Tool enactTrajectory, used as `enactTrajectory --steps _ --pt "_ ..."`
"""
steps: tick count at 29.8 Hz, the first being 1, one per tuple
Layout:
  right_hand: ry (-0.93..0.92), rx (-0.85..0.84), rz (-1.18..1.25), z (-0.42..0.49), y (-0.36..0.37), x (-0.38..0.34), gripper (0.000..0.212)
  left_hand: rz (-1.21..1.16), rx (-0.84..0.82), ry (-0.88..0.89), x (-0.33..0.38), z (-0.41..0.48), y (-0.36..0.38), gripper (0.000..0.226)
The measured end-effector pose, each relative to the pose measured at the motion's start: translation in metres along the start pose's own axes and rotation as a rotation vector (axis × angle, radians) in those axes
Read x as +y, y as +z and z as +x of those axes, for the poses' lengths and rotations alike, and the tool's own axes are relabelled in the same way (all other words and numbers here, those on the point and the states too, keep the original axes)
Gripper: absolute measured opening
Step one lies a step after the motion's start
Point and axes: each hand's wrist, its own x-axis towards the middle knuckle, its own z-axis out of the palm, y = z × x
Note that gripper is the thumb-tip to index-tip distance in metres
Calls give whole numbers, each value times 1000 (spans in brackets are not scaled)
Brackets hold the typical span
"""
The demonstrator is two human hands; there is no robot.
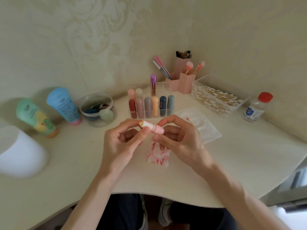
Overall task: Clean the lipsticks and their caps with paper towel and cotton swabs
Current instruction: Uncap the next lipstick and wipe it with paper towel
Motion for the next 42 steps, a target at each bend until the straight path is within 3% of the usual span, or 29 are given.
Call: enactTrajectory --steps 3,9,15,20,25,27,29,31,33,36,38,40,42 --pt "-17 -22 -56 -1 1 0 22 -47 23 -36 2 -1 0 20" --pt "42 -76 -85 -1 3 0 49 -42 -14 -31 3 -1 0 19" --pt "114 -138 -41 -3 5 -5 51 -71 -71 -15 5 0 3 11" --pt "75 -123 -23 -3 6 -5 50 -53 -182 -60 4 0 -1 34" --pt "37 -157 -23 -3 5 -1 56 -31 -165 -79 0 1 3 20" --pt "17 -28 26 -1 3 -3 55 -59 -97 -102 3 1 3 22" --pt "-27 227 23 2 -4 -3 44 -104 -19 -114 5 3 1 26" --pt "-91 439 -169 6 -15 2 25 -129 22 -128 6 4 -1 25" --pt "-122 487 -435 6 -21 8 16 -136 47 -150 8 4 -1 26" --pt "-106 385 -760 5 -21 19 17 -122 61 -143 8 3 -1 27" --pt "-87 312 -926 5 -20 25 35 -110 57 -141 6 3 -3 27" --pt "-93 277 -1042 4 -20 29 47 -108 49 -142 4 4 -4 26" --pt "-73 234 -1080 4 -19 29 46 -101 33 -141 4 4 -2 25"
